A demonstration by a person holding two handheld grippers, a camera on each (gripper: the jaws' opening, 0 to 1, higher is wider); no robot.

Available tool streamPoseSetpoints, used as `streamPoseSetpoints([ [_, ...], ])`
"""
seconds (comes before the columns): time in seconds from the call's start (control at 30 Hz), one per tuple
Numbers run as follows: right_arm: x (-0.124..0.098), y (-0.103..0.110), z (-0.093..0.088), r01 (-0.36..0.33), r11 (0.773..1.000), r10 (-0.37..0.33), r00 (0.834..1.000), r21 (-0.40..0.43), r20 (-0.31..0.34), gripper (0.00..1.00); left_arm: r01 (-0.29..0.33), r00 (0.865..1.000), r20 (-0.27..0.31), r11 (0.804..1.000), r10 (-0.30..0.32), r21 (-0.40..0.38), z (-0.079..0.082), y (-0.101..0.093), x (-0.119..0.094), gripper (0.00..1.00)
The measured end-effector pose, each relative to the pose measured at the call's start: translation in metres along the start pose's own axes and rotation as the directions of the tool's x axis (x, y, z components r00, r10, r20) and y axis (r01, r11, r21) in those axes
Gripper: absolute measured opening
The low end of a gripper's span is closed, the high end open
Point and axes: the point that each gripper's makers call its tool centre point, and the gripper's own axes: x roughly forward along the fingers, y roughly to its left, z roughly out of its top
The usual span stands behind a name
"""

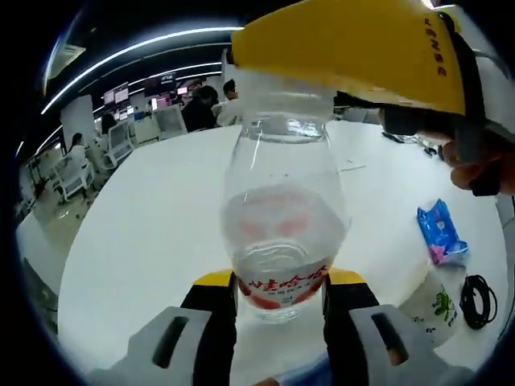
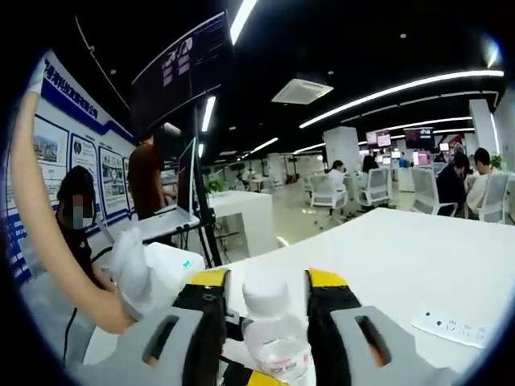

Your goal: Arrange the tabletop items into an orderly group along one side of the table until the central work area is clear of visible clutter.

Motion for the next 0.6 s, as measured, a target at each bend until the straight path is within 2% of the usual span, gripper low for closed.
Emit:
streamPoseSetpoints([
  [0.03,0.000,0.000,0.003,0.000,1.000,0.000,1.000,0.010,0.011,0.53,0.006,0.999,0.042,1.000,-0.006,0.008,0.008,-0.001,-0.002,0.42],
  [0.1,-0.001,0.002,0.007,0.006,1.000,-0.006,1.000,0.000,0.013,0.57,0.007,0.999,0.047,1.000,-0.008,0.021,0.012,-0.002,-0.005,0.47],
  [0.2,-0.002,0.006,0.008,0.005,1.000,-0.005,1.000,-0.004,0.007,0.62,0.044,0.995,0.083,0.999,-0.046,0.027,0.023,-0.013,-0.011,0.63],
  [0.27,-0.004,0.009,0.009,0.008,1.000,-0.008,1.000,-0.012,0.004,0.63,0.040,0.996,0.075,0.999,-0.041,0.010,0.023,-0.011,-0.012,0.72],
  [0.6,-0.023,0.020,0.016,0.029,0.999,-0.029,1.000,0.015,0.004,0.62,0.034,0.991,0.130,0.999,-0.037,0.030,0.034,-0.010,-0.037,0.76],
])
